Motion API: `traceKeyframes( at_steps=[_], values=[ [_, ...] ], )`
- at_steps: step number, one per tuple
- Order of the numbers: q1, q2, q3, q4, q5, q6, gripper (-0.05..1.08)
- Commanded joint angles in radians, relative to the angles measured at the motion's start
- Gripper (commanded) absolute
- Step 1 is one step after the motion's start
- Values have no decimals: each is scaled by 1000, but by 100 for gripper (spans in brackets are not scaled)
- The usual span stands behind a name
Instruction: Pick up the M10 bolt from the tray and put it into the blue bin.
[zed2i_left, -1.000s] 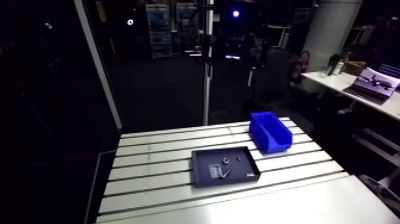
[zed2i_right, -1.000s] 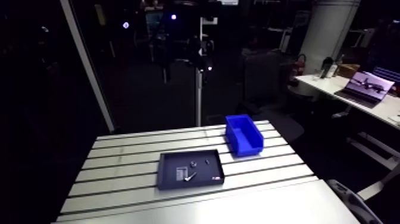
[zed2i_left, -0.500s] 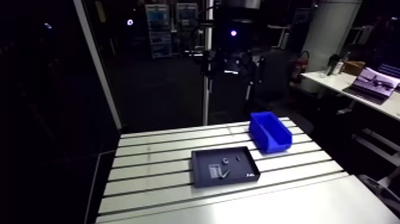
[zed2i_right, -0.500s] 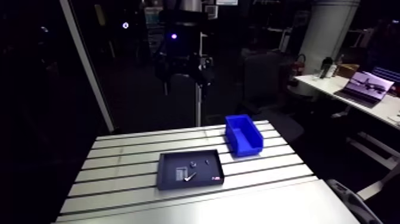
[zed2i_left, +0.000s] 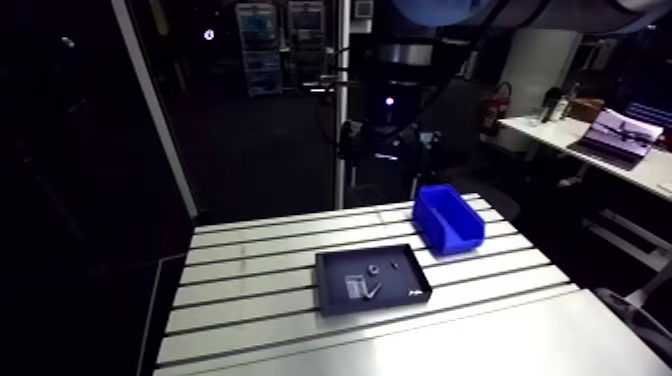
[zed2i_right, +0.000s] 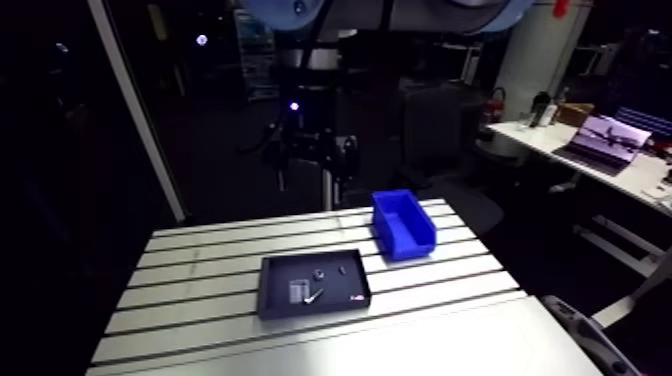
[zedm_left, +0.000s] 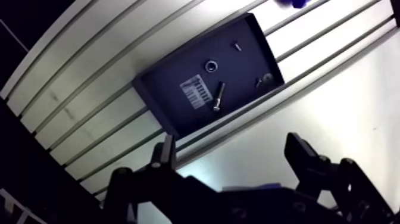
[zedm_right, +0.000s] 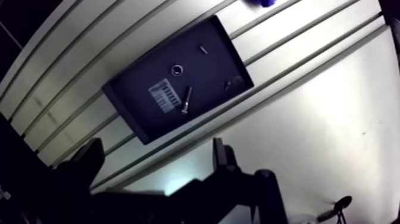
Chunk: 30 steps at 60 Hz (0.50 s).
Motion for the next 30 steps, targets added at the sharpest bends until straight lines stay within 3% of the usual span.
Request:
traceKeyframes(
  at_steps=[1,30],
  values=[
    [-11,3,51,-60,-1,-10,1],
    [-15,53,136,-162,0,-46,1]
  ],
)
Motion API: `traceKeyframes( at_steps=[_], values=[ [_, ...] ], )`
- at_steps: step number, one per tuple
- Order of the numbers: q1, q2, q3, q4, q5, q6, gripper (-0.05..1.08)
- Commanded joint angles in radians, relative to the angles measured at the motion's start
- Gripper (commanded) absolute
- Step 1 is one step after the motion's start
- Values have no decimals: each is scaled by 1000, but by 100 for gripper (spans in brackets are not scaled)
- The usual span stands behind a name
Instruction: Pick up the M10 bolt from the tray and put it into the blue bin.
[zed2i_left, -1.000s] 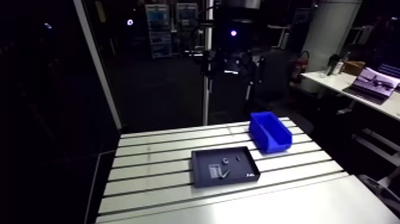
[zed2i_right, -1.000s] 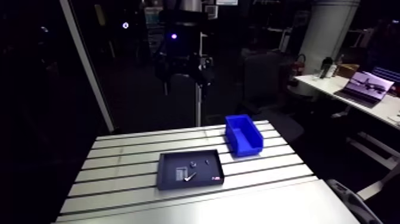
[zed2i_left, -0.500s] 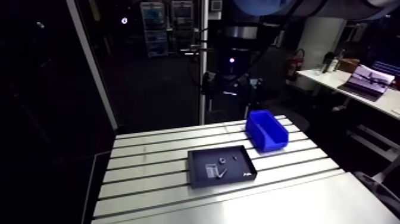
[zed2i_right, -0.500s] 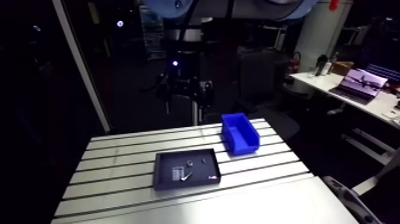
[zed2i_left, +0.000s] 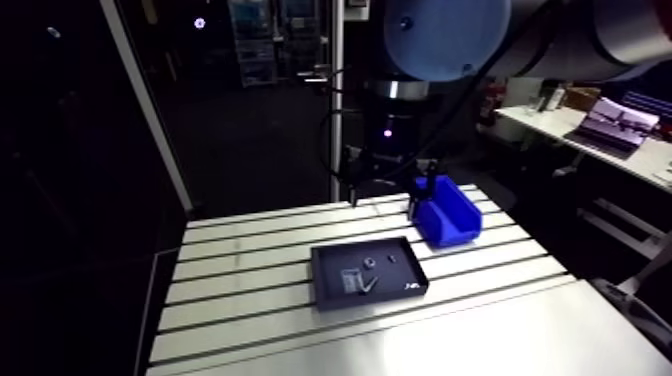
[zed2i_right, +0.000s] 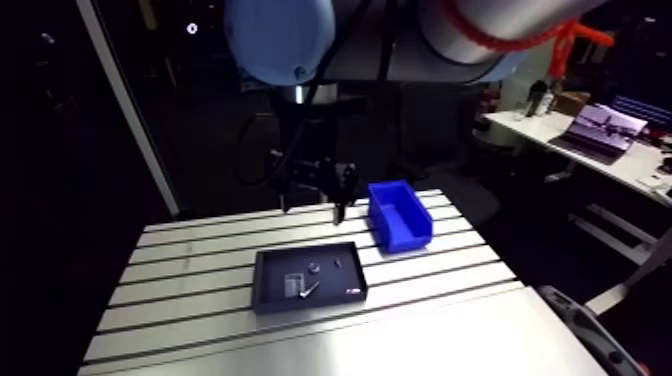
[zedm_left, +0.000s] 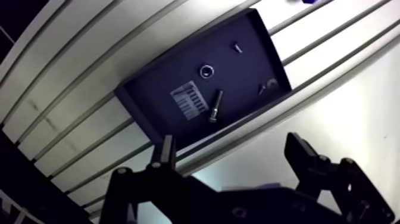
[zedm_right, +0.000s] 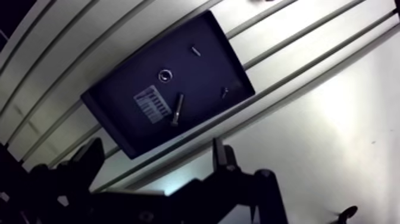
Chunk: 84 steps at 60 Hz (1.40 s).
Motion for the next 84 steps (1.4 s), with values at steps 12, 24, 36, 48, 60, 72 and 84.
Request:
traceKeyframes(
  at_steps=[12,24,36,48,60,72,84],
  values=[
    [3,35,54,-83,0,-35,1],
    [3,55,81,-132,2,-38,1],
    [3,64,100,-154,0,-51,1],
    [3,70,115,-168,1,-58,2],
    [4,72,126,-180,2,-57,22],
    [3,80,140,-216,-1,-51,33],
    [1,89,148,-218,0,-36,37]
  ],
)
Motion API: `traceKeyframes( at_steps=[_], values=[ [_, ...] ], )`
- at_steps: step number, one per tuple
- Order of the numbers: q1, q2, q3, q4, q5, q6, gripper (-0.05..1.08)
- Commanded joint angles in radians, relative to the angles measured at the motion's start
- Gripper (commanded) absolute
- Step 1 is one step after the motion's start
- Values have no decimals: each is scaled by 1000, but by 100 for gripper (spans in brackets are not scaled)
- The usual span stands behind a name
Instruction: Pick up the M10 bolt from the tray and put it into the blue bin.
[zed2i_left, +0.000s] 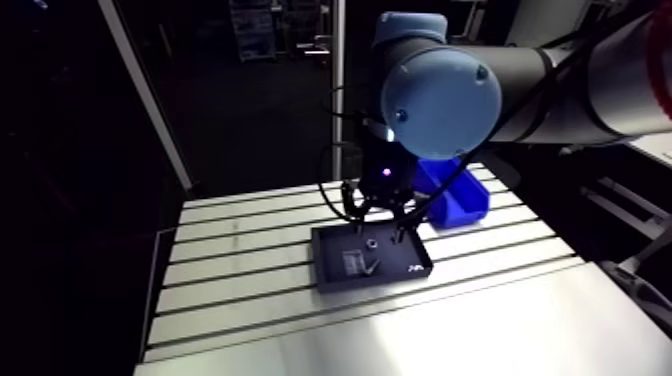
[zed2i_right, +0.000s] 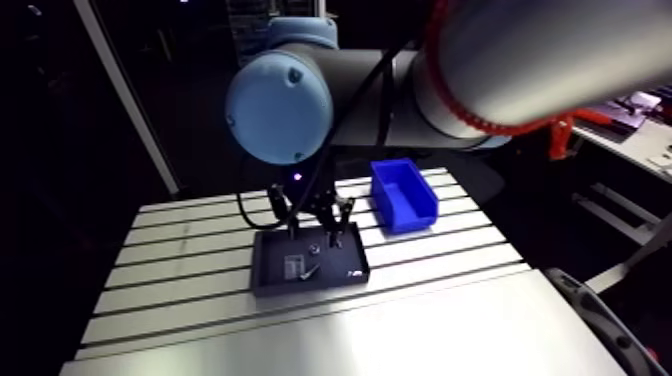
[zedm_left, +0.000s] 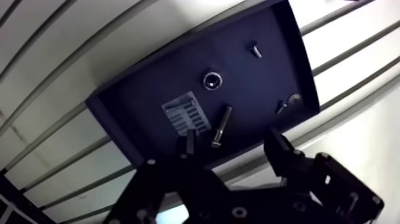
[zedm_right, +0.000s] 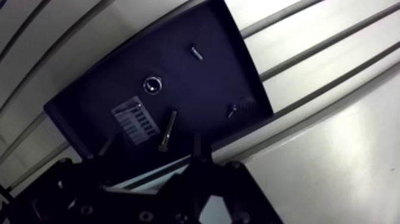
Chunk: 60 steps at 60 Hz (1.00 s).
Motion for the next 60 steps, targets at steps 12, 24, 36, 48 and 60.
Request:
traceKeyframes(
  at_steps=[12,24,36,48,60],
  values=[
    [-3,17,17,-11,0,52,43],
    [-3,19,18,-11,0,100,43],
    [-4,30,20,-28,3,130,43],
    [-4,34,34,-54,9,155,43],
    [-4,39,40,-61,8,181,43]
  ],
)
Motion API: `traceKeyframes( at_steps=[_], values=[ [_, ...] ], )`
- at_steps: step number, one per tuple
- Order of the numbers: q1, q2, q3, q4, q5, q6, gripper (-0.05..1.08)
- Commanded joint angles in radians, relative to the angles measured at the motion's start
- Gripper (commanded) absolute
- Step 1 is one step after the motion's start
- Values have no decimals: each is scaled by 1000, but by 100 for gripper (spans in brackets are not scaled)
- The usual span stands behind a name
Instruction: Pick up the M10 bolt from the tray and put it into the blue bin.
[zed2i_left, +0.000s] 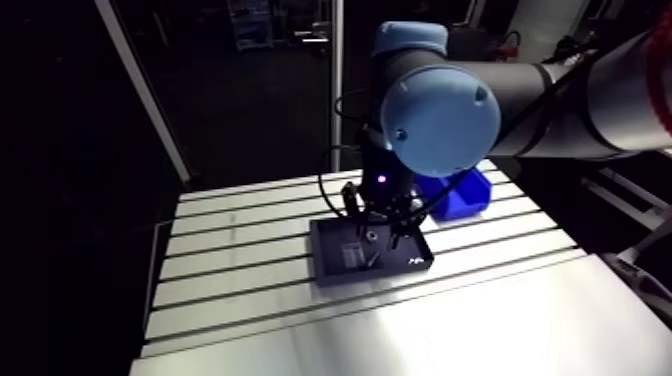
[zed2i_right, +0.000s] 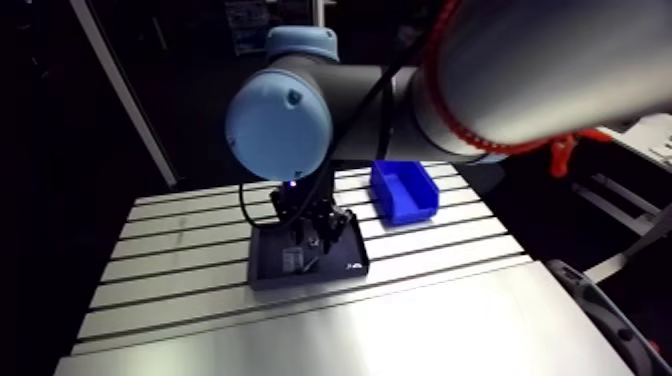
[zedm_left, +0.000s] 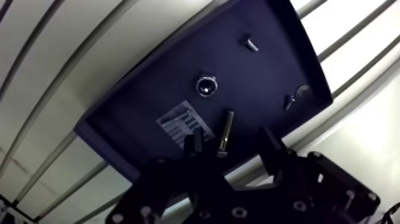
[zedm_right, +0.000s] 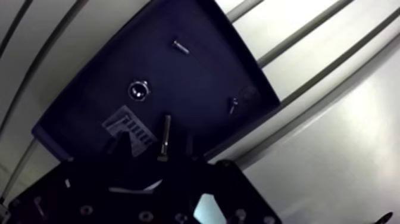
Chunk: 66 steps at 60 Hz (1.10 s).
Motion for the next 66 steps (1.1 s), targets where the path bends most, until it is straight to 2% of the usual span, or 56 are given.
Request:
traceKeyframes(
  at_steps=[1,17,47,52,66],
  values=[
    [0,5,8,-13,1,27,43],
    [0,5,9,-16,2,27,43],
    [0,15,16,-19,2,27,49],
    [0,20,16,-26,2,27,53],
    [0,27,19,-29,2,27,53]
  ],
)
